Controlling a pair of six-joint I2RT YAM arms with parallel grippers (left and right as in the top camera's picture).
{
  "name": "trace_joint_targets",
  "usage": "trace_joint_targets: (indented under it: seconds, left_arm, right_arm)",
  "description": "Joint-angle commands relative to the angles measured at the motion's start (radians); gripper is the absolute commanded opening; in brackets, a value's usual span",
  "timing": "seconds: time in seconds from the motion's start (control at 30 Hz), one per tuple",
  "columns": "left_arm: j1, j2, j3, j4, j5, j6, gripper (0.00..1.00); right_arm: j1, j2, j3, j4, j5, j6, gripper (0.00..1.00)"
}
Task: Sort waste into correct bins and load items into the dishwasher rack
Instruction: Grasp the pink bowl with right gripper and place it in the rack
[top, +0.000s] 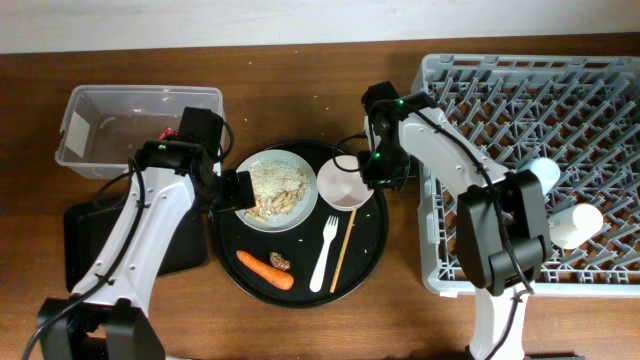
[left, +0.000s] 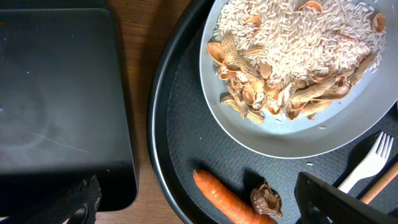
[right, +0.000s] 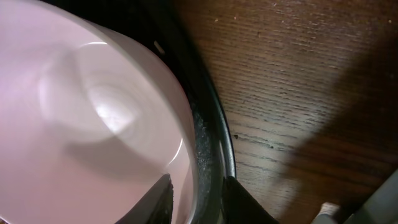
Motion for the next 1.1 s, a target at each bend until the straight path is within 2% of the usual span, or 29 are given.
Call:
trace_joint_targets:
  seconds: [0.0, 0.1, 0.2, 0.23, 0.33, 0.4, 0.43, 0.53, 0.57, 0.67, 0.73, 0.87, 0.97, 1.0, 1.07]
  left_arm:
    - [0.003, -0.028, 0.001, -0.002, -0.010, -0.010, 0.99]
    - [0.003, -0.028, 0.001, -0.002, -0.011, -0.010, 0.99]
    - [0.003, -0.028, 0.001, -0.001, -0.011, -0.010, 0.99]
    - [0.003, -0.028, 0.001, -0.001, -0.011, -0.010, 0.99]
    - [0.003, -0.028, 0.001, -0.001, -0.011, -0.010, 0.99]
    - [0.003, -0.028, 0.001, -0.001, -0.010, -0.010, 0.99]
    - [0.002, -0.028, 0.001, -0.001, -0.010, -0.010, 0.99]
    - [0.002, -0.028, 0.001, -0.001, -0.010, -0.010, 0.99]
    - [0.002, -0.028, 0.001, -0.002, -0.008, -0.010, 0.99]
    - [0.002, -0.028, 0.001, -0.002, 0.027, -0.010, 0.99]
    - [0.002, -0.028, 0.001, 0.006, 0.027, -0.010, 0.99]
    - [0.002, -0.028, 0.001, 0.010, 0.027, -0.010, 0.99]
    - [0.002, -0.028, 0.001, 0.010, 0.027, -0.010, 0.99]
    - [0.002, -0.028, 0.001, 0.010, 0.027, -0.010, 0.99]
    - [0.002, -0.028, 0.001, 0.010, 0.027, -0.010, 0.99]
  right_arm:
    - [0.005, 0.007, 0.013, 0.005, 0.013, 0.013, 0.04]
    - [-0.022, -0.054, 0.084, -0.049, 0.046, 0.013, 0.04]
    - [-0.092, -0.171, 0.286, -0.170, 0.252, 0.012, 0.04]
    - [-0.137, -0.220, 0.356, -0.183, 0.391, 0.007, 0.04]
    - [-0.254, -0.271, 0.384, -0.116, 0.722, 0.005, 0.04]
    - [-0.361, -0.249, 0.383, -0.074, 0.925, 0.043, 0.04]
    - [-0.422, -0.233, 0.380, -0.050, 1.069, 0.145, 0.04]
    - [-0.543, -0.160, 0.379, 0.064, 1.386, 0.162, 0.04]
    - [-0.580, -0.127, 0.379, 0.075, 1.437, 0.161, 0.04]
    - [-0.704, 0.001, 0.379, 0.073, 1.474, 0.158, 0.04]
    - [-0.737, 0.071, 0.379, 0.068, 1.406, 0.159, 0.04]
    - [-0.655, 0.183, 0.369, 0.066, 1.229, 0.163, 0.04]
    - [-0.574, 0.196, 0.327, 0.061, 1.212, 0.189, 0.04]
    - [-0.542, 0.196, 0.325, 0.045, 1.177, 0.188, 0.11]
    - [-0.505, 0.196, 0.325, 0.001, 1.102, 0.188, 0.33]
